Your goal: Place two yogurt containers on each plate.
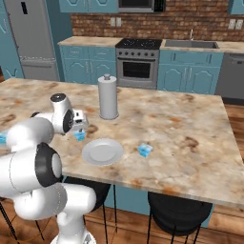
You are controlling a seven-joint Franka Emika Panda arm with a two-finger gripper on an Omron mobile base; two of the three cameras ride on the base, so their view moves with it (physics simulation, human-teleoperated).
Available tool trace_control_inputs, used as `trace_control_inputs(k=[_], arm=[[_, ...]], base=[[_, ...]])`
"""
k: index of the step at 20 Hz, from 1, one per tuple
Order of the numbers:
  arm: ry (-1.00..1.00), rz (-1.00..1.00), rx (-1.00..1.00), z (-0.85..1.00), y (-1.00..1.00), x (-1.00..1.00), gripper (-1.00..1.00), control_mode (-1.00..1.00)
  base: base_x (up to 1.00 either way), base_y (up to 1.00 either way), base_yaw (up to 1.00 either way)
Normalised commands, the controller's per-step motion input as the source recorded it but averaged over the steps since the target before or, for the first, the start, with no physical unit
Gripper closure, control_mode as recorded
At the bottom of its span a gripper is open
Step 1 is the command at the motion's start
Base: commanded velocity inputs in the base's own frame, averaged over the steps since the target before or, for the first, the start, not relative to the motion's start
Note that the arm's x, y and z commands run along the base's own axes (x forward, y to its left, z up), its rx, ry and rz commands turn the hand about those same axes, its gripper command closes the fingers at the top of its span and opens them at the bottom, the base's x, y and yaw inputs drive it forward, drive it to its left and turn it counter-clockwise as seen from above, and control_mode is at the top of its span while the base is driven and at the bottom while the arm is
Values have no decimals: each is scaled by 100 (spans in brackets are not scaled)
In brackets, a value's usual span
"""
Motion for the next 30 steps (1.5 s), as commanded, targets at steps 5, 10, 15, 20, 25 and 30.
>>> trace_control_inputs(k=[5, 10, 15, 20, 25, 30], arm=[[7, 0, -1, -15, 0, 31, -100, -100], [9, 0, -2, -21, 0, 33, -100, -100], [7, 0, -4, -21, 9, 34, -100, -100], [7, 0, -4, -19, 19, 23, -100, -100], [5, 0, -1, -20, 6, 20, -100, -100], [6, 0, 0, -22, 1, 21, -100, -100]], base=[[0, 0, 0], [0, 0, 0], [0, 0, 0], [0, 0, 0], [0, 0, 0], [0, 0, 0]])
